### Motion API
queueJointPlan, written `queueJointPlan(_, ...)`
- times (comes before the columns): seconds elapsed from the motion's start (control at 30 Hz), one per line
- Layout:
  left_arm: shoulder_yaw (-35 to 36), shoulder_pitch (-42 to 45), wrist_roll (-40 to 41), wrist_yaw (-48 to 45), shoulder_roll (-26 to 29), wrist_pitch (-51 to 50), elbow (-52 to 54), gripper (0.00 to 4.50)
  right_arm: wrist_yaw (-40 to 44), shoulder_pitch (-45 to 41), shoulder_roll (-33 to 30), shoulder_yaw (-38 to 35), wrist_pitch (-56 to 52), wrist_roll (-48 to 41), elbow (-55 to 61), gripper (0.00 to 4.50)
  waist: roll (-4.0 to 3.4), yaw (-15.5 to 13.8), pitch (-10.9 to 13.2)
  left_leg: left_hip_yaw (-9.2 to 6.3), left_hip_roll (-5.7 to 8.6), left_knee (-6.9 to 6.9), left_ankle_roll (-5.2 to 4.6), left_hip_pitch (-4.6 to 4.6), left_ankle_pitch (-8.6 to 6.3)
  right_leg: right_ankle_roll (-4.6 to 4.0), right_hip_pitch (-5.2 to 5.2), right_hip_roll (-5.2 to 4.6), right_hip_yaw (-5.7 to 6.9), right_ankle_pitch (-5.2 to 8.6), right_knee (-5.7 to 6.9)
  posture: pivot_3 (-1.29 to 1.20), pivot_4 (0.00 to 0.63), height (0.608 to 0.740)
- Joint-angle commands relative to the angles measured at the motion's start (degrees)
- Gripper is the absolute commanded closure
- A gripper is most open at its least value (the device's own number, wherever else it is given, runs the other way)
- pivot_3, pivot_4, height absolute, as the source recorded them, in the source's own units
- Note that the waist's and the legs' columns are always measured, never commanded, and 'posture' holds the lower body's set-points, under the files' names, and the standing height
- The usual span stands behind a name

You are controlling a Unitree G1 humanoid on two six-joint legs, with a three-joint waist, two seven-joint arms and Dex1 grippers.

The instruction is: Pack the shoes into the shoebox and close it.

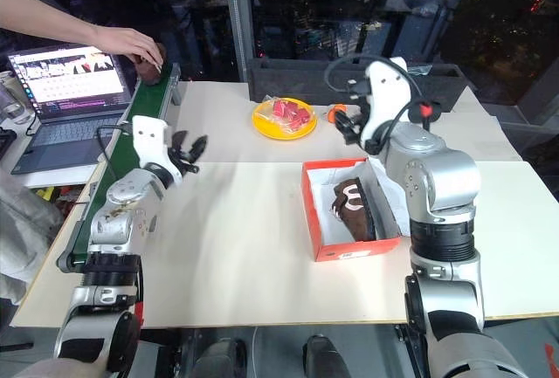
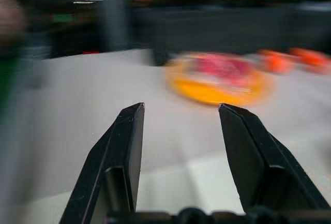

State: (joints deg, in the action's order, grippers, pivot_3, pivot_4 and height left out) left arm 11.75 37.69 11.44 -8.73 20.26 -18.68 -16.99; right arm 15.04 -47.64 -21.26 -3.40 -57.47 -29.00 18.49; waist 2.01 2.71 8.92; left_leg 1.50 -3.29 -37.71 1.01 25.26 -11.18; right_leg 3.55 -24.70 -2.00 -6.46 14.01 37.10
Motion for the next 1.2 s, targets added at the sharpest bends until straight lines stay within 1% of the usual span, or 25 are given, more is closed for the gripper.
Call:
queueJointPlan(0.03,1.9,0.7,-1.6,3.6,0.9,0.0,-2.9,2.04,7.6,4.2,1.4,0.0,1.2,-8.6,9.0,1.06,0.0,-0.3,0.0,-0.04,0.01,0.01,-0.01,0.03,-0.01,0.0,0.01,-0.02,0.05,0.0,0.01,0.0,0.15,0.71)
queueJointPlan(0.1,2.2,0.7,-1.7,3.5,1.4,-0.5,-4.4,2.04,10.3,7.2,1.1,0.8,1.6,-10.5,11.0,1.06,0.01,-0.8,0.0,-0.21,0.18,-0.03,0.0,0.18,-0.01,0.0,0.04,-0.25,0.31,0.0,0.01,0.0,0.15,0.71)
queueJointPlan(0.13,1.9,0.5,-2.1,3.1,2.0,-1.0,-5.6,2.04,11.7,10.1,0.6,1.6,3.0,-10.0,10.9,1.06,0.02,-1.3,0.0,-0.29,0.29,-0.07,0.0,0.24,0.0,0.01,0.03,-0.4,0.43,0.01,0.0,0.0,0.15,0.71)
queueJointPlan(0.17,1.6,0.4,-2.4,2.8,2.4,-1.2,-6.5,2.04,12.5,12.0,0.2,2.2,4.0,-9.4,10.6,0.55,0.03,-1.5,0.0,-0.3,0.39,-0.11,0.0,0.29,0.0,0.03,0.05,-0.51,0.45,0.02,-0.02,0.0,0.15,0.71)
queueJointPlan(0.2,1.6,0.3,-2.8,3.1,2.6,-0.9,-7.2,2.04,13.3,13.6,-0.3,2.8,5.1,-8.6,10.4,0.37,0.04,-1.7,0.0,-0.31,0.42,-0.14,0.0,0.27,0.0,0.05,0.12,-0.55,0.48,0.03,-0.04,0.0,0.15,0.71)
queueJointPlan(0.23,2.1,0.2,-2.4,2.9,2.5,-0.9,-7.7,1.57,15.0,15.8,-2.6,5.7,6.8,-6.1,10.5,0.07,0.05,-1.9,0.0,-0.31,0.45,-0.15,0.01,0.26,0.0,0.05,0.15,-0.58,0.49,0.03,-0.1,0.0,0.15,0.71)
queueJointPlan(0.27,1.4,0.1,-3.1,2.7,2.9,-1.3,-8.6,1.37,17.2,17.8,-4.4,7.9,8.1,-4.8,11.2,0.0,0.05,-2.0,0.0,-0.31,0.47,-0.16,0.01,0.26,0.01,0.06,0.16,-0.6,0.49,0.03,-0.11,0.0,0.15,0.71)
queueJointPlan(0.3,1.2,-0.1,-3.5,2.6,3.1,-0.9,-9.1,0.91,18.9,20.3,-5.3,9.4,9.3,-4.4,11.9,0.0,0.05,-2.1,0.0,-0.31,0.47,-0.16,0.03,0.26,0.01,0.06,0.15,-0.6,0.49,0.04,-0.1,0.0,0.15,0.71)
queueJointPlan(0.37,0.8,-0.2,-4.2,2.7,3.4,-0.6,-10.1,0.26,20.6,23.4,-6.2,11.2,12.2,-3.3,12.4,0.0,0.06,-1.9,0.0,-0.46,0.46,-0.16,0.03,0.2,0.01,0.06,0.27,-0.59,0.71,0.06,-0.13,0.0,0.15,0.71)
queueJointPlan(0.4,0.7,-0.1,-4.4,2.7,3.5,-0.6,-10.6,0.06,21.1,24.5,-7.1,12.5,14.2,-1.5,12.3,0.0,0.06,-1.9,0.0,-0.48,0.45,-0.16,0.03,0.2,0.01,0.05,0.25,-0.57,0.72,0.07,-0.13,0.0,0.15,0.71)
queueJointPlan(0.5,0.5,0.3,-5.0,2.7,3.6,-1.2,-11.5,0.06,22.6,26.3,-8.5,14.5,17.6,1.4,12.4,0.0,0.07,-1.4,0.0,-0.52,0.45,-0.16,0.05,0.19,0.03,0.05,0.23,-0.55,0.72,0.09,-0.05,0.0,0.15,0.71)
queueJointPlan(0.7,0.6,0.5,-5.6,3.2,3.8,-1.3,-12.2,0.06,22.3,26.8,-7.9,14.9,20.3,3.5,12.1,0.0,0.07,-1.7,0.0,-0.62,0.45,-0.16,0.1,0.02,0.06,0.05,0.39,-0.54,0.79,0.09,-0.02,0.0,0.15,0.71)
queueJointPlan(0.83,1.0,0.3,-6.0,4.6,4.0,-0.7,-12.3,0.06,21.0,27.1,-6.7,15.7,20.0,4.7,11.7,0.0,0.07,-1.7,0.0,-0.63,0.46,-0.16,0.11,0.02,0.06,0.05,0.4,-0.54,0.81,0.09,-0.03,0.0,0.15,0.71)
queueJointPlan(1.07,0.7,0.1,-7.5,6.1,3.9,0.4,-11.8,0.06,17.8,27.8,-2.7,16.4,19.2,6.2,9.3,0.0,0.08,-1.8,0.0,-0.66,0.46,-0.16,0.17,0.02,0.1,0.05,0.41,-0.54,0.83,0.09,0.0,0.0,0.15,0.71)
queueJointPlan(1.2,0.9,-0.6,-9.2,8.8,4.2,3.7,-10.8,0.06,16.5,28.3,-1.4,15.7,18.9,6.4,8.5,0.0,0.08,-1.8,0.0,-0.68,0.46,-0.16,0.17,0.03,0.1,0.05,0.41,-0.55,0.84,0.09,0.0,0.0,0.15,0.71)
